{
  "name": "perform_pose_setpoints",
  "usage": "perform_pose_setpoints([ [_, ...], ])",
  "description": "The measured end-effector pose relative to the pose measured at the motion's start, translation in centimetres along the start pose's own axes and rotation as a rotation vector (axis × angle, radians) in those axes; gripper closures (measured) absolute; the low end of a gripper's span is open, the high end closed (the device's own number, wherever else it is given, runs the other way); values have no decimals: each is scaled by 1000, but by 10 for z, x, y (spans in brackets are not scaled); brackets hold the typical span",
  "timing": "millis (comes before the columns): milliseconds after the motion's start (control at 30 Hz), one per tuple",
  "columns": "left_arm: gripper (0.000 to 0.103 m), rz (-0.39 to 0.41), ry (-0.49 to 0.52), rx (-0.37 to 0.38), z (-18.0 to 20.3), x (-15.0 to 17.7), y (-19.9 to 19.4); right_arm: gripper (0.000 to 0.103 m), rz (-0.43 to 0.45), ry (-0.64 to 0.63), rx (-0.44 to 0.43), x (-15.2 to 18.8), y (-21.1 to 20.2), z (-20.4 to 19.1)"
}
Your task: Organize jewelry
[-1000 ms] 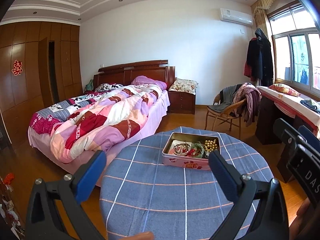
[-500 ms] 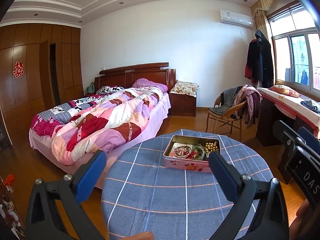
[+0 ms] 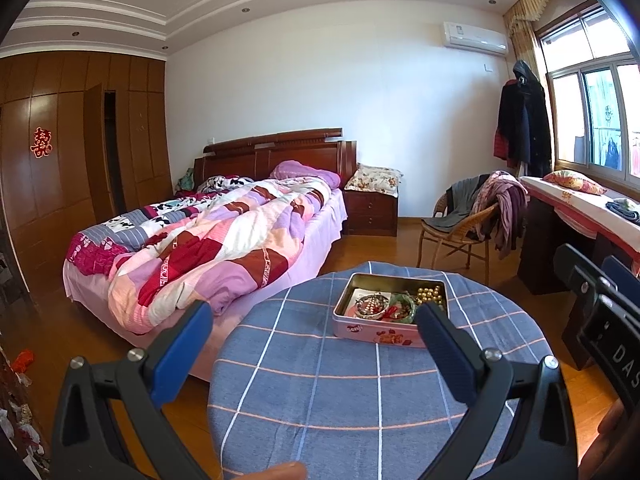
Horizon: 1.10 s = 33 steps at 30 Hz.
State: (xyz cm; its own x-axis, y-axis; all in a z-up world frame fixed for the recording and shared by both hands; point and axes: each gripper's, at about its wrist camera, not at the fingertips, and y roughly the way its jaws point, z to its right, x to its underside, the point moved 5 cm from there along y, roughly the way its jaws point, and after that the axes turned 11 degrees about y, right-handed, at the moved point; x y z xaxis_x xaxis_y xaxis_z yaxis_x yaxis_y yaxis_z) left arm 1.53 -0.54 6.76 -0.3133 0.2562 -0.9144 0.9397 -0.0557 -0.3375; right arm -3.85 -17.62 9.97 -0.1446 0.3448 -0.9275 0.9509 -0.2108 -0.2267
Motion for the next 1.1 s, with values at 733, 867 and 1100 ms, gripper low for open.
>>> perform_pose_setpoints([
  [733, 0, -53, -8, 31, 6, 6, 18, 30, -21, -22, 19, 14, 13, 2],
  [867, 0, -58, -13, 80, 10, 8, 23, 31, -36, -24, 29, 18, 19, 5],
  [1100, 0, -105, -9, 70, 15, 14, 45, 30, -85, -23, 87, 29, 48, 22],
])
